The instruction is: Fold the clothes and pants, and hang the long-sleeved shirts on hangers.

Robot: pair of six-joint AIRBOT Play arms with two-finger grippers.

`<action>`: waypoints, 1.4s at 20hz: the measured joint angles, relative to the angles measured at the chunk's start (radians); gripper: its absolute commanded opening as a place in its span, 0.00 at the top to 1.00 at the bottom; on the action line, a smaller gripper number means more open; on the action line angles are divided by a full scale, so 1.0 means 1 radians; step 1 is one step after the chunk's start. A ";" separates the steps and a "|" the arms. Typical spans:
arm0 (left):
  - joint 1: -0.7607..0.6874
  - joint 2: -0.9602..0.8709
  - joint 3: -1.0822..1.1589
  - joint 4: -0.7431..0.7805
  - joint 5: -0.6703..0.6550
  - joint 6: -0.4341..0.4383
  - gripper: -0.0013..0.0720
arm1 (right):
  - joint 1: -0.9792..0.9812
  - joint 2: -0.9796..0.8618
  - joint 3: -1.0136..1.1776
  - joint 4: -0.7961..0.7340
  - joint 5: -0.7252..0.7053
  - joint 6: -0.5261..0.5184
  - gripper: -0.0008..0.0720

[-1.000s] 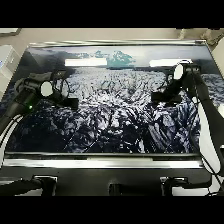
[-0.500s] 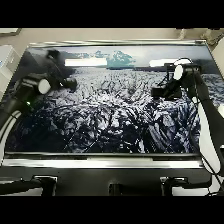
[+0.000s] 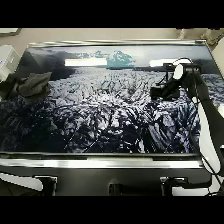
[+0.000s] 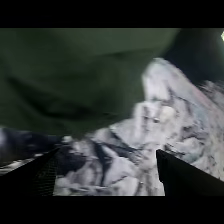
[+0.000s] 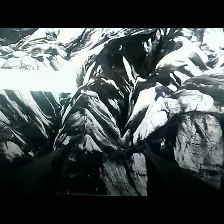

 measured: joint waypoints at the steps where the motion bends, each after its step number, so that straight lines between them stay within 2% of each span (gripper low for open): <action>1: 0.042 -0.011 -0.015 -0.022 -0.007 0.016 0.00 | 0.000 0.000 0.000 0.012 -0.001 -0.001 0.21; 6: 0.148 -0.090 -0.067 -0.124 0.083 0.096 0.00 | 0.000 0.000 0.000 0.084 -0.019 -0.002 0.21; 12: 0.121 -0.221 -0.077 -0.545 0.321 0.408 0.00 | 0.000 0.000 0.000 0.211 0.003 0.001 0.20; 14: 0.104 -0.261 -0.076 -0.659 0.385 0.483 0.01 | 0.000 0.000 0.000 0.251 0.025 0.002 0.20; 15: 0.096 -0.279 -0.077 -0.697 0.411 0.508 0.28 | 0.000 0.000 0.000 0.271 0.046 0.009 0.20; 16: 0.088 -0.293 -0.077 -0.725 0.430 0.525 0.81 | 0.000 0.000 0.000 0.291 0.065 0.010 0.20; 17: 0.082 -0.304 -0.077 -0.752 0.442 0.539 0.95 | 0.000 0.000 0.000 0.312 0.090 0.017 0.20; 20: 0.069 -0.301 -0.077 -0.806 0.447 0.574 0.95 | 0.000 0.000 0.000 0.356 0.159 0.021 0.20; 24: 0.042 -0.148 -0.077 -0.834 0.440 0.687 0.95 | 0.000 0.000 0.004 0.331 0.197 0.012 0.20; 26: 0.020 -0.013 -0.077 -0.791 0.421 0.742 0.95 | 0.000 0.000 0.021 0.300 0.203 0.006 0.23; 28: -0.023 0.143 -0.078 -0.664 0.365 0.769 0.95 | 0.000 0.003 0.055 0.271 0.209 0.005 0.23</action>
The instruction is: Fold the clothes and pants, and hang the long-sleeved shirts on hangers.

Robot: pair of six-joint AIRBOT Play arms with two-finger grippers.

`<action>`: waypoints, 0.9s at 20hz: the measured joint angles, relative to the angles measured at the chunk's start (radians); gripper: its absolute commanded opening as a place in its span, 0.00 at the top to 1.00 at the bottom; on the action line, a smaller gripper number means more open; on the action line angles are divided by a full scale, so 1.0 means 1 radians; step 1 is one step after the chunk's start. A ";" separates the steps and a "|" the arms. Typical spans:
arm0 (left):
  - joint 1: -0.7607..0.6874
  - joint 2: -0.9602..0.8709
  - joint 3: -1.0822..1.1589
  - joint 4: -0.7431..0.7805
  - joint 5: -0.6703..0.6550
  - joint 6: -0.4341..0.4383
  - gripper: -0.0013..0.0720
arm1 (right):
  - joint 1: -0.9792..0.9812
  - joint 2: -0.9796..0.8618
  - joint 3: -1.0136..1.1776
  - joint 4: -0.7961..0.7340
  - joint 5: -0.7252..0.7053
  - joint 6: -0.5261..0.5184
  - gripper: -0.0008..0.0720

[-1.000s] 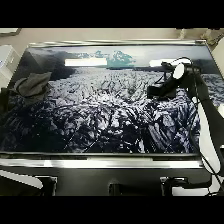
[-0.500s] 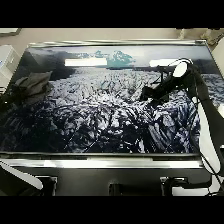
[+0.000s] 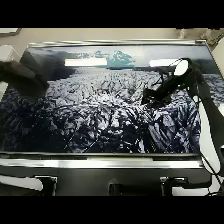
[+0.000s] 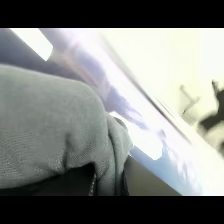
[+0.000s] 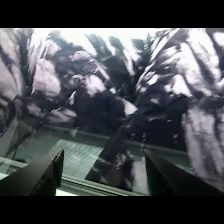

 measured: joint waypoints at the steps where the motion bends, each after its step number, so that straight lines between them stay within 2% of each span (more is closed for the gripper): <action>1: -0.036 0.085 -0.006 0.090 -0.031 -0.003 0.95 | 0.000 0.007 0.024 -0.009 0.001 -0.004 0.23; 5: -0.252 0.397 -0.101 0.448 -0.128 -0.121 0.95 | 0.000 0.087 0.133 -0.077 -0.022 -0.004 0.23; 7: -0.403 0.517 -0.200 0.554 -0.162 -0.200 0.95 | 0.000 0.160 0.171 -0.160 -0.060 -0.006 0.23; 10: -0.669 0.620 -0.387 0.636 -0.185 -0.309 0.95 | 0.000 0.287 0.197 -0.306 -0.119 -0.007 0.23; 12: -0.834 0.641 -0.511 0.665 -0.150 -0.394 0.95 | 0.000 0.361 0.204 -0.367 -0.135 -0.019 0.23; 16: -1.059 0.594 -0.690 0.692 -0.042 -0.563 0.94 | 0.000 0.449 0.208 -0.422 -0.062 -0.049 0.23; 17: -1.089 0.569 -0.713 0.694 -0.032 -0.603 0.74 | 0.000 0.455 0.203 -0.425 -0.027 -0.050 0.23; 18: -1.110 0.542 -0.727 0.689 -0.022 -0.645 0.18 | 0.000 0.458 0.193 -0.426 0.009 -0.053 0.23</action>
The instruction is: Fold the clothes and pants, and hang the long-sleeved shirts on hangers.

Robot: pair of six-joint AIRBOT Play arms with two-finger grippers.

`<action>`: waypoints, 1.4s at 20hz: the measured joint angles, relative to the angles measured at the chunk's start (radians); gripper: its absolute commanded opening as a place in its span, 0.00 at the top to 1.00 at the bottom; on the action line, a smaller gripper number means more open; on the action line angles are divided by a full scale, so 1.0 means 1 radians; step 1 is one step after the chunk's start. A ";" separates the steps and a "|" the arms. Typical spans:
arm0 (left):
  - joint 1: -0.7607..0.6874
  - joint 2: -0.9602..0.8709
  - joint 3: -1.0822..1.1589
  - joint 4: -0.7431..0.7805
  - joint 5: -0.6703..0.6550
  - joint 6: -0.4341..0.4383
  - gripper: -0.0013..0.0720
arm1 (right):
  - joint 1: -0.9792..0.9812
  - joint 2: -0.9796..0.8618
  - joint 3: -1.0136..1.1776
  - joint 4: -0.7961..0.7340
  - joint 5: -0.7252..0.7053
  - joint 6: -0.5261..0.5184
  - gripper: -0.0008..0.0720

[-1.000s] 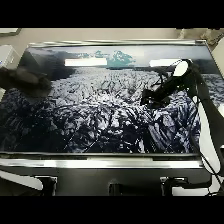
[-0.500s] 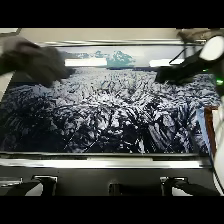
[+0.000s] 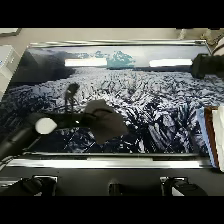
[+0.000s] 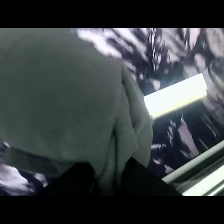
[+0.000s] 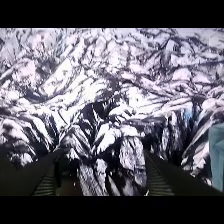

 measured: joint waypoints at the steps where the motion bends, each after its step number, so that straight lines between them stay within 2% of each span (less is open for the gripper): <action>1: -0.011 -0.023 -0.005 -0.013 0.004 -0.030 0.00 | 0.000 -0.001 -0.016 0.001 0.029 0.000 0.23; 3: -0.010 -0.057 0.014 -0.037 0.003 -0.054 0.00 | 0.000 -0.014 -0.062 0.031 0.063 0.000 0.22; 5: 0.036 -0.074 0.078 -0.051 -0.047 -0.023 0.00 | 0.000 -0.036 -0.133 0.096 0.074 0.000 0.21; 7: 0.124 -0.082 0.166 -0.045 -0.135 0.034 0.01 | 0.000 -0.059 -0.229 0.169 0.064 0.000 0.12; 11: 0.367 -0.091 0.238 0.011 -0.367 0.106 0.05 | 0.000 -0.095 -0.467 0.251 -0.008 -0.007 0.12; 12: 0.426 -0.092 0.215 0.012 -0.415 0.119 0.11 | 0.000 -0.102 -0.518 0.262 -0.026 -0.007 0.12; 14: 0.518 -0.094 0.127 -0.020 -0.465 0.152 0.11 | 0.000 -0.111 -0.607 0.282 -0.061 -0.003 0.12; 16: 0.573 -0.095 0.006 -0.110 -0.442 0.188 0.13 | 0.000 -0.116 -0.666 0.294 -0.083 -0.001 0.12; 17: 0.587 -0.098 -0.053 -0.169 -0.404 0.209 0.18 | 0.000 -0.117 -0.684 0.298 -0.090 0.001 0.12; 19: 0.595 -0.116 -0.161 -0.312 -0.323 0.264 0.19 | 0.000 -0.119 -0.706 0.303 -0.101 0.001 0.12; 24: 0.523 -0.227 -0.271 -0.616 -0.169 0.414 0.19 | 0.000 -0.121 -0.725 0.309 -0.132 0.004 0.12; 28: 0.451 -0.314 -0.278 -0.780 -0.102 0.487 0.19 | 0.000 -0.121 -0.728 0.311 -0.149 0.004 0.12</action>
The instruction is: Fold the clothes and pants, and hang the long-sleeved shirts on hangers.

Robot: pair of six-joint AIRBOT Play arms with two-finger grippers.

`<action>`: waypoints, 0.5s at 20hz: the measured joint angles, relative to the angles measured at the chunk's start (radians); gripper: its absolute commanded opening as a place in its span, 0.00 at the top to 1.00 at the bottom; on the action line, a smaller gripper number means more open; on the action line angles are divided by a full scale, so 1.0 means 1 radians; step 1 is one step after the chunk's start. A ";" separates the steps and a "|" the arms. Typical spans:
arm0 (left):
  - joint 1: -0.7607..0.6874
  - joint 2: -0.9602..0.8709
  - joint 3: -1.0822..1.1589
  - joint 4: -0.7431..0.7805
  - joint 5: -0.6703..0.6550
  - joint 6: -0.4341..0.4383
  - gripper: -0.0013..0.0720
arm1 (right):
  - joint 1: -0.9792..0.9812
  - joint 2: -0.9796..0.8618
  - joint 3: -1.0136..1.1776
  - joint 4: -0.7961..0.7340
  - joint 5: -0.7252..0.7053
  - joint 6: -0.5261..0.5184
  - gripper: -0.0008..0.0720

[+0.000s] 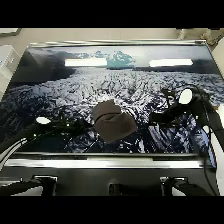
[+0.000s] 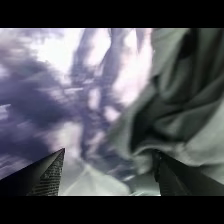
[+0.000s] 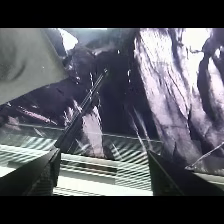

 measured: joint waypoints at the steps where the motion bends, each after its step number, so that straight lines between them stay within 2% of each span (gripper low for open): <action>1: -0.017 -0.018 0.005 -0.032 0.013 0.012 0.19 | 0.000 0.000 0.000 0.000 0.000 0.000 0.12; 2: -0.031 -0.031 0.010 -0.049 0.023 0.018 0.19 | 0.000 0.000 -0.001 0.000 0.000 0.000 0.12; 4: -0.058 -0.051 0.019 -0.072 0.053 0.030 0.39 | 0.000 0.000 -0.001 0.000 -0.003 0.000 0.12; 5: -0.068 -0.058 0.022 -0.079 0.069 0.033 0.41 | 0.000 0.000 -0.001 0.000 -0.003 0.000 0.12; 7: -0.080 -0.066 0.025 -0.091 0.103 0.038 0.66 | 0.000 0.000 -0.001 0.000 -0.003 0.000 0.12; 8: -0.083 -0.069 0.026 -0.091 0.117 0.038 0.66 | 0.000 0.000 -0.001 0.000 -0.003 0.000 0.12; 9: -0.086 -0.070 0.027 -0.097 0.129 0.038 0.75 | 0.000 0.000 -0.001 0.000 -0.003 0.000 0.12; 10: -0.089 -0.071 0.027 -0.100 0.138 0.036 0.76 | 0.000 0.000 -0.001 0.000 -0.003 0.000 0.13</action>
